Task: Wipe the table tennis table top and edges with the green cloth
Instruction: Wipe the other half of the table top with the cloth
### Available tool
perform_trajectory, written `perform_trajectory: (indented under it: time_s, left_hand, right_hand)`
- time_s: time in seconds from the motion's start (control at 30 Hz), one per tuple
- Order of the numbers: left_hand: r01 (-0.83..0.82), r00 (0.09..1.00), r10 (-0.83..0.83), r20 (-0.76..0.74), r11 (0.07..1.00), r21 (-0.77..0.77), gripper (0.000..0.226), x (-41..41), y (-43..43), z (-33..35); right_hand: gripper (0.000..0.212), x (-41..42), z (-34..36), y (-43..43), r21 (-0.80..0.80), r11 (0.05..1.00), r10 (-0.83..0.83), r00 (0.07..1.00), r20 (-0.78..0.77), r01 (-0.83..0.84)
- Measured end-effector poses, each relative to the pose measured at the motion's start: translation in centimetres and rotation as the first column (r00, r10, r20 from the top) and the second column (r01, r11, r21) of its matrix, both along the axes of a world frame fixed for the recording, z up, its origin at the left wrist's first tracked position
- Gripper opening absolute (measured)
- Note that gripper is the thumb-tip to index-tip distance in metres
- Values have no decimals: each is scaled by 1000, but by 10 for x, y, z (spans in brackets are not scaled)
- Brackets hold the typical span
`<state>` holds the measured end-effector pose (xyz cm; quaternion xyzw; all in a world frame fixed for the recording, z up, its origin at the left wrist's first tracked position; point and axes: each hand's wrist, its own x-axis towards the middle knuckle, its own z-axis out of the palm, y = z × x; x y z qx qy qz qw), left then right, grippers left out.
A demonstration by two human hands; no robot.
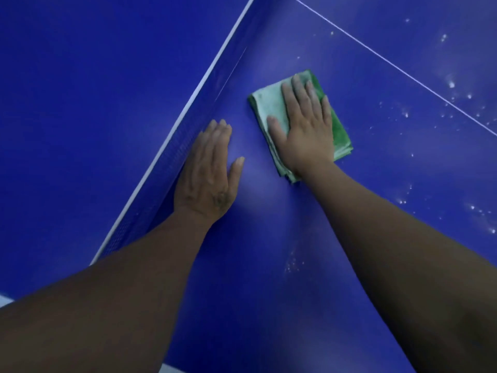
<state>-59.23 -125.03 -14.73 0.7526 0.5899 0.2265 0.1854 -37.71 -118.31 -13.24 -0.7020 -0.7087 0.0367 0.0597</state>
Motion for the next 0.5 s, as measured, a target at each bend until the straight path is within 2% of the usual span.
perform_trajectory:
  time_s: [0.07,0.27,0.43,0.5]
  left_hand:
    - [4,996,1,-88,998,55,64,1,-1,-5]
    - [-3,982,23,-189,995,102,61,2,2,-5]
    - [21,964,-6,-267,998,55,63,3,3,-4]
    - [12,961,3,-277,999,52,64,4,4,-6]
  right_hand:
    - [77,-1,-1,14,-11,999,-48,999,6,48]
    - [78,-23,-6,6,-15,991,-129,991,34,130]
    - [81,-24,-9,52,23,1000,-2,1000,-13,3]
    - [80,-21,-7,85,12,1000,-1,999,-40,2]
